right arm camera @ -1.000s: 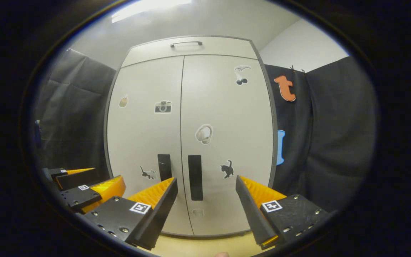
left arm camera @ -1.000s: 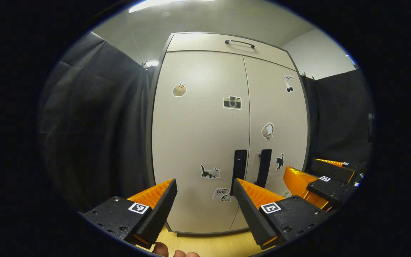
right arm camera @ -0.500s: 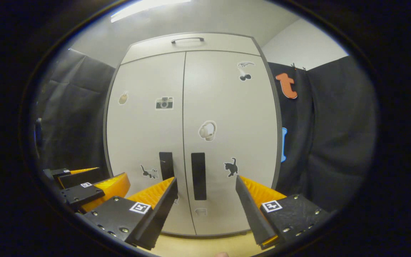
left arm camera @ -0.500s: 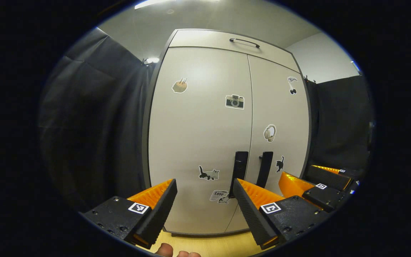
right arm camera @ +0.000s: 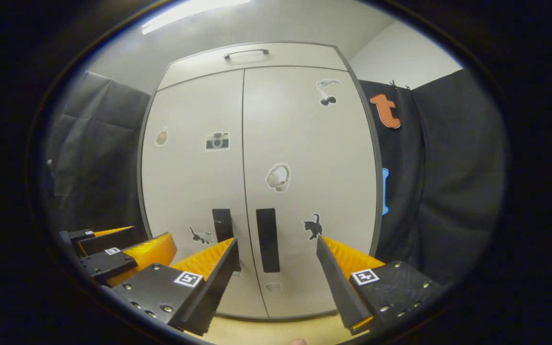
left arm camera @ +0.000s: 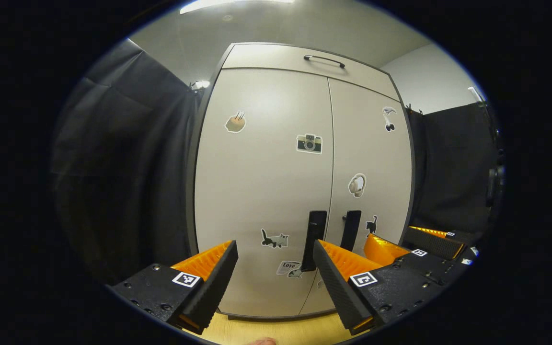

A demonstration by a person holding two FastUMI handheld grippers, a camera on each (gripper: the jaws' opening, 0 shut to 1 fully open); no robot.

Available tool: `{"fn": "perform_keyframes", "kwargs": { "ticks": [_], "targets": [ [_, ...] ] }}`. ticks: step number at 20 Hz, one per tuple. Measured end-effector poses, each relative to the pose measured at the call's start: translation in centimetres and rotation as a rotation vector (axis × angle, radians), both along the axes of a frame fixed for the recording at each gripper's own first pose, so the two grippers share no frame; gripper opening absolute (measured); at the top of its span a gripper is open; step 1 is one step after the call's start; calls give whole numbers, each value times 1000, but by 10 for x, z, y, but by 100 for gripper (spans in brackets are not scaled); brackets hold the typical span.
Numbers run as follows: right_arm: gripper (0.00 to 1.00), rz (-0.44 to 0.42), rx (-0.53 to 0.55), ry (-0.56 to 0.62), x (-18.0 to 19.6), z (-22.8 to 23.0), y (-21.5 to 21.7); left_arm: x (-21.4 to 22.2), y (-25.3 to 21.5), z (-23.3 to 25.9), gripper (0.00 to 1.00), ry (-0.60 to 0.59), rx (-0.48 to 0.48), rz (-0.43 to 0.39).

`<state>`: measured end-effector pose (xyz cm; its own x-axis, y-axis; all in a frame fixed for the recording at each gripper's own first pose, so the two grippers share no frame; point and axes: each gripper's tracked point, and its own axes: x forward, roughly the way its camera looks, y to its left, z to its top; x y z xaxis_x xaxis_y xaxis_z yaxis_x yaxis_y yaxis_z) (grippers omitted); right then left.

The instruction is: Open the right door of the double-door shoe cabinet with the right hand, and open the left door with the left hand.

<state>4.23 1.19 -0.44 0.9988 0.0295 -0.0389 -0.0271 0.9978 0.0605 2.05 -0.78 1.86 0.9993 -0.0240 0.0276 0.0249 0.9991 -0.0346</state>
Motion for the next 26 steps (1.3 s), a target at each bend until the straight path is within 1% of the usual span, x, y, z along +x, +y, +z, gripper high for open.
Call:
{"fn": "perform_keyframes", "kwargs": {
  "ticks": [3,8,9,10,11,13,14,17,19,20,21,22,23,24,25,26],
  "targets": [
    [96,5,1,16,7,-3,0,0,3,3,98,-2,-9,18],
    [96,29,9,52,21,-14,6,-6,22,-2,98,11,-4,78],
    [87,32,7,61,23,-17,8,-7,25,-5,98,20,-5,88],
    [92,39,3,68,27,-20,10,-7,28,-7,98,24,-6,97],
    [92,38,-2,73,31,-21,11,-8,31,-8,98,29,-6,104],
    [80,40,0,77,40,-25,14,-8,36,-11,98,32,-1,116],
    [78,37,-2,82,45,-28,14,-9,38,-12,98,33,3,120],
    [78,17,-4,105,62,-36,10,-7,42,-13,98,34,4,125],
    [79,33,-4,119,71,-43,14,-5,45,-13,98,32,1,127],
    [80,27,-9,122,78,-47,15,-4,46,-13,98,33,1,127],
    [63,22,-13,123,79,-48,15,-2,49,-14,98,35,3,131],
    [55,22,-17,122,82,-49,18,0,52,-15,98,37,6,137],
    [57,29,-25,129,84,-52,20,1,55,-15,98,37,6,145],
    [54,44,-36,140,86,-57,24,2,59,-15,96,35,5,151],
    [54,35,-42,144,78,-55,22,3,61,-15,98,34,5,152],
    [45,30,-42,124,89,-54,24,4,61,-16,98,34,5,151]
  ]
}}
